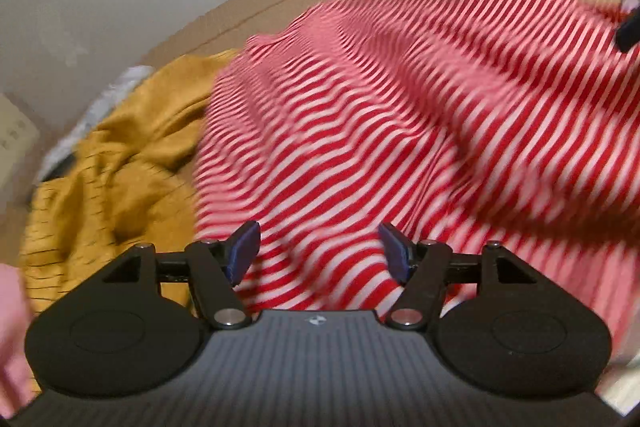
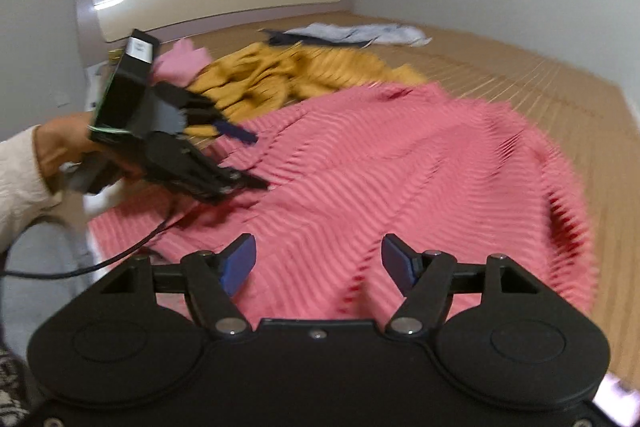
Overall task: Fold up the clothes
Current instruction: 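Lay the striped shirt flat on the mat and open both grippers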
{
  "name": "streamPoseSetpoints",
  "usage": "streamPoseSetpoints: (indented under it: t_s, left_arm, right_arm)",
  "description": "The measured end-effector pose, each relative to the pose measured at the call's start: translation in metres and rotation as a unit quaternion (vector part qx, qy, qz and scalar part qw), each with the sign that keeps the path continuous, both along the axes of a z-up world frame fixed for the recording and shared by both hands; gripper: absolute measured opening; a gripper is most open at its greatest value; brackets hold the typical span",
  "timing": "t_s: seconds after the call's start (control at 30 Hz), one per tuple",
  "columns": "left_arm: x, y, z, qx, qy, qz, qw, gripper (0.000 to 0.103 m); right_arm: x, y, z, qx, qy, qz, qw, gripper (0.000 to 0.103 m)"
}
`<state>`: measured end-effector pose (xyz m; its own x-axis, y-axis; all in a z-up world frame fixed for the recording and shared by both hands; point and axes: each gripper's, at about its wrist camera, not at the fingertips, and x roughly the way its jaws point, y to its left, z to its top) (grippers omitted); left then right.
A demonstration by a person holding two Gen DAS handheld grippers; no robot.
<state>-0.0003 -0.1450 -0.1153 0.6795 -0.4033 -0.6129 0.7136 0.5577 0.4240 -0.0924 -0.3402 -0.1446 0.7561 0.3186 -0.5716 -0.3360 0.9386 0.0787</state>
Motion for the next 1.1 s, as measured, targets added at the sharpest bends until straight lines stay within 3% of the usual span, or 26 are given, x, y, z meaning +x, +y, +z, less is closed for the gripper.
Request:
streamPoseSetpoints:
  t_s: [0.13, 0.23, 0.37, 0.47, 0.57, 0.63, 0.7, 0.83, 0.93, 1.03, 1.07, 1.1]
  left_arm:
    - [0.019, 0.028, -0.003, 0.005, -0.016, 0.035, 0.9993, 0.074]
    - [0.029, 0.042, -0.004, 0.007, -0.023, 0.046, 0.9987, 0.078]
    - [0.033, 0.054, -0.002, 0.001, -0.014, 0.046, 0.9989, 0.079]
    - [0.031, 0.072, 0.009, -0.027, 0.023, 0.019, 0.9992, 0.078]
    - [0.022, 0.097, 0.028, -0.113, 0.068, -0.024, 0.9909, 0.078]
    - [0.015, 0.108, 0.037, -0.166, 0.098, -0.067, 0.9789, 0.078]
    - [0.012, 0.113, 0.041, -0.194, 0.11, -0.092, 0.9704, 0.079]
    - [0.018, 0.128, 0.044, -0.228, 0.116, -0.079, 0.9636, 0.079]
    - [0.026, 0.144, 0.048, -0.265, 0.119, -0.047, 0.9556, 0.079]
    - [0.035, 0.167, 0.053, -0.308, 0.12, -0.018, 0.9435, 0.079]
    - [0.037, 0.174, 0.056, -0.324, 0.118, -0.01, 0.9388, 0.079]
    - [0.04, 0.181, 0.058, -0.343, 0.116, -0.003, 0.9323, 0.079]
  right_arm:
    - [0.018, 0.014, -0.03, -0.06, 0.051, -0.054, 0.995, 0.068]
    - [0.016, 0.008, -0.042, -0.137, 0.062, -0.117, 0.982, 0.067]
    - [0.024, -0.015, -0.043, -0.138, 0.041, -0.178, 0.974, 0.067]
    - [0.029, -0.002, -0.037, -0.145, 0.032, -0.19, 0.971, 0.064]
    - [0.011, 0.024, -0.015, -0.138, 0.005, -0.157, 0.978, 0.061]
    - [-0.004, 0.04, 0.001, -0.098, -0.029, -0.106, 0.989, 0.061]
    - [-0.008, 0.063, 0.008, -0.055, -0.055, -0.042, 0.996, 0.061]
    - [0.007, 0.122, -0.005, -0.05, -0.066, 0.056, 0.995, 0.06]
    - [0.03, 0.161, -0.024, -0.094, -0.055, 0.101, 0.989, 0.054]
    - [0.04, 0.181, -0.034, -0.097, -0.033, 0.117, 0.988, 0.038]
    - [0.041, 0.187, -0.036, -0.094, -0.025, 0.12, 0.988, 0.025]
    - [0.044, 0.19, -0.037, -0.084, -0.019, 0.122, 0.989, 0.019]
